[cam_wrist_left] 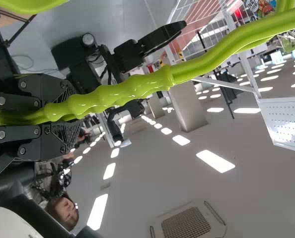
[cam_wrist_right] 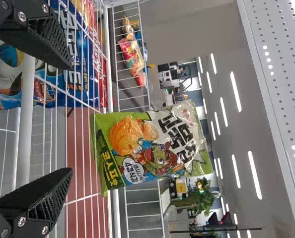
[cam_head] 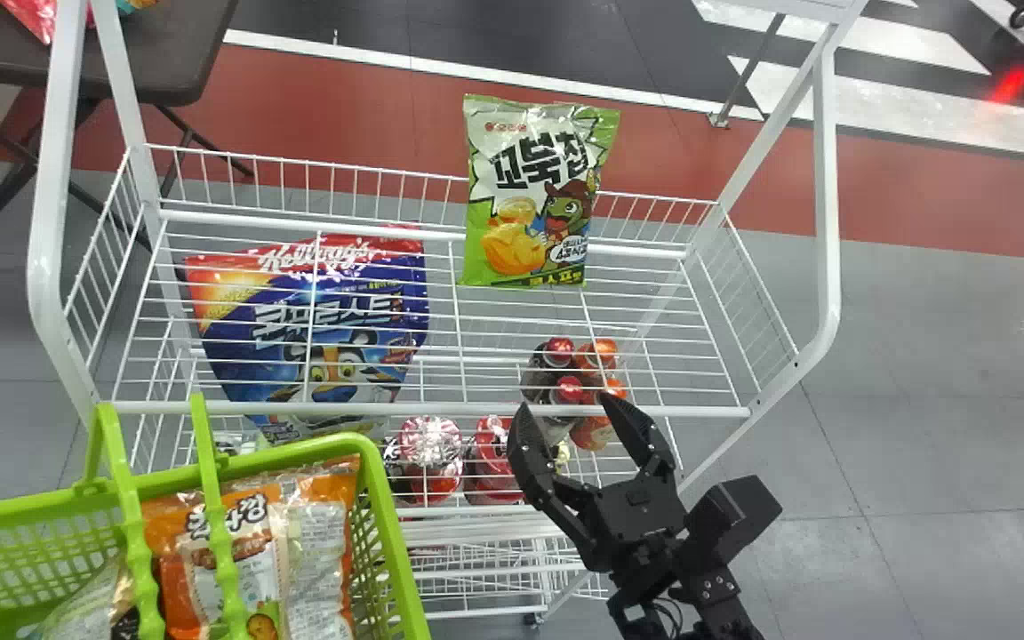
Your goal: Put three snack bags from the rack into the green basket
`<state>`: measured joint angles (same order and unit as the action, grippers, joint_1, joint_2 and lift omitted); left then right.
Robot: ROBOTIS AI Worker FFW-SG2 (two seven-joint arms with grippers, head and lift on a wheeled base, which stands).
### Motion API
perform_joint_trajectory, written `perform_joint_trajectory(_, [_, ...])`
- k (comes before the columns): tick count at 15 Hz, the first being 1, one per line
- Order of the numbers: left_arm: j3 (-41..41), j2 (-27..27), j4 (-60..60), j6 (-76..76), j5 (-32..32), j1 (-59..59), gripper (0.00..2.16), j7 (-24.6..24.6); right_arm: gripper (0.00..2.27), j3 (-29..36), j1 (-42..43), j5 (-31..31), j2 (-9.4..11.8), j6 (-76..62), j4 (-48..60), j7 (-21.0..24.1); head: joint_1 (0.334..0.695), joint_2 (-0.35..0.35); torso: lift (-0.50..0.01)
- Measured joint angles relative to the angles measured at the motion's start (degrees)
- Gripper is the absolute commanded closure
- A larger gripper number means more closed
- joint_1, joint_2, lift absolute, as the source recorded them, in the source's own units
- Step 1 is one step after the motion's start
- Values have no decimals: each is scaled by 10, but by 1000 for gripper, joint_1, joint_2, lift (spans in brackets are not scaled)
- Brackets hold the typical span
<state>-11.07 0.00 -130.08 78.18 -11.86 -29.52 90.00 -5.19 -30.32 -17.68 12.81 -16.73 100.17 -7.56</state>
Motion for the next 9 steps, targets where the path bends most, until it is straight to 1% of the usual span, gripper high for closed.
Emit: perform_joint_trajectory(9, [-1, 0, 3, -3, 0, 0, 2148, 0, 80, 0, 4, -2, -2, 4, -10, 0, 695, -287, 0])
